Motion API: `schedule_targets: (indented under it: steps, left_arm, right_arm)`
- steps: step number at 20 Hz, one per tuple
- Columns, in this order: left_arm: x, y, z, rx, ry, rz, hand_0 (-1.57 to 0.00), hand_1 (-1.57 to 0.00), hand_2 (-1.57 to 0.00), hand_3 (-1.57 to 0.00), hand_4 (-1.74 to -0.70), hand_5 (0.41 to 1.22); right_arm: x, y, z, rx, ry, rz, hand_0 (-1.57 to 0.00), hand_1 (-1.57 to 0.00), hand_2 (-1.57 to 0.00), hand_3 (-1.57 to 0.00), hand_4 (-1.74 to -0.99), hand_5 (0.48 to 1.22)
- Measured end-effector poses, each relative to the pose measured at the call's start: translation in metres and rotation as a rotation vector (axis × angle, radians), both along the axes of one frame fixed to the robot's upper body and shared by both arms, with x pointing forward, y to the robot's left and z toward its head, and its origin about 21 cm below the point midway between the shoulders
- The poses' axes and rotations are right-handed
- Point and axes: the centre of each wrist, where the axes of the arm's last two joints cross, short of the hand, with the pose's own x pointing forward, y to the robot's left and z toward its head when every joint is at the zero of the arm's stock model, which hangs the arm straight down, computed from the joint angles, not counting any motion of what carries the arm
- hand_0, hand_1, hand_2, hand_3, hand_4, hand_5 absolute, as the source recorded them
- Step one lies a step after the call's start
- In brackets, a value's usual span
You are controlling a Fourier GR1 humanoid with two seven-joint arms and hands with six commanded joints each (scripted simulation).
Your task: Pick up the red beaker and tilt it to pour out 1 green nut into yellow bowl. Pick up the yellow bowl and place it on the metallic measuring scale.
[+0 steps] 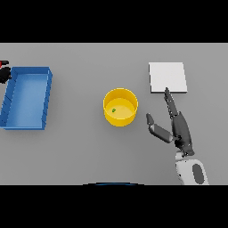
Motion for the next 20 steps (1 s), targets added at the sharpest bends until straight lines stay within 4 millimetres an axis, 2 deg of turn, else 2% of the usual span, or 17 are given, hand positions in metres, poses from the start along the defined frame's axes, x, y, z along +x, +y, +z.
schedule_targets:
  steps: [2,3,4,5,6,7,9,11,13,16,20]
  left_arm:
    - [-0.009,-0.004,-0.004,-0.039,0.042,-0.014,-1.57,-1.57,-1.57,-1.37,-1.73,0.955]
    - [-0.011,-0.004,-0.002,-0.045,0.062,-0.037,-1.57,-1.57,-1.57,-1.41,-1.66,0.888]
    - [-0.014,-0.004,-0.003,-0.044,0.092,-0.065,-1.57,-1.57,-1.57,-1.37,-1.49,0.827]
    - [-0.017,-0.005,0.002,-0.046,0.085,-0.101,-1.57,-1.54,-1.49,-1.24,-1.31,0.774]
    - [-0.023,-0.004,0.004,-0.022,0.099,-0.166,-1.5,-1.38,-1.31,-1.1,-1.15,0.74]
    - [-0.027,-0.002,0.003,-0.007,0.109,-0.224,-1.25,-1.1,-1.05,-0.88,-1.03,0.714]
    - [-0.033,0.002,0.004,-0.042,0.142,-0.303,-0.8,-0.71,-0.67,-0.57,-0.87,0.682]
    - [-0.034,0.002,0.006,-0.048,0.163,-0.343,-0.51,-0.45,-0.43,-0.36,-0.78,0.656]
    - [-0.034,0.006,0.004,0.025,0.198,-0.359,-0.33,-0.29,-0.27,-0.23,-0.75,0.647]
    - [-0.031,0.006,-0.005,0.054,0.199,-0.349,-0.17,-0.15,-0.14,-0.12,-0.72,0.647]
    - [-0.023,0.001,-0.006,0.079,0.142,-0.333,-0.07,-0.06,-0.06,-0.05,-0.71,0.658]
  right_arm:
    - [-0.001,-0.007,-0.001,-0.001,0.01,-0.014,0.0,0.0,0.0,0.0,-1.168,0.679]
    - [0.0,-0.005,0.001,0.0,0.005,-0.009,0.0,0.0,0.0,0.0,-1.165,0.678]
    - [0.004,-0.003,0.004,-0.001,0.014,-0.015,0.0,0.0,0.0,0.0,-1.165,0.675]
    - [0.0,-0.004,0.0,-0.007,0.009,-0.011,0.0,0.0,0.0,0.0,-1.163,0.671]
    - [-0.002,-0.003,-0.001,-0.015,0.008,-0.012,0.0,0.0,0.0,0.0,-1.159,0.669]
    - [0.0,-0.005,0.0,-0.019,0.022,-0.02,0.0,0.0,0.0,0.0,-1.161,0.669]
    - [-0.001,-0.006,0.0,-0.019,0.006,-0.004,0.0,0.0,0.0,0.0,-1.156,0.673]
    - [-0.001,-0.009,-0.001,-0.014,0.009,-0.008,0.0,0.0,0.0,0.0,-1.147,0.68]
    - [-0.003,-0.009,-0.001,-0.006,-0.007,0.001,0.0,0.0,0.0,0.0,-1.148,0.688]
    - [-0.006,-0.006,-0.002,-0.022,0.01,0.001,0.0,0.0,0.0,0.0,-1.164,0.688]
    - [-0.003,-0.002,-0.001,-0.039,0.022,-0.009,0.0,0.0,0.0,0.0,-1.175,0.672]
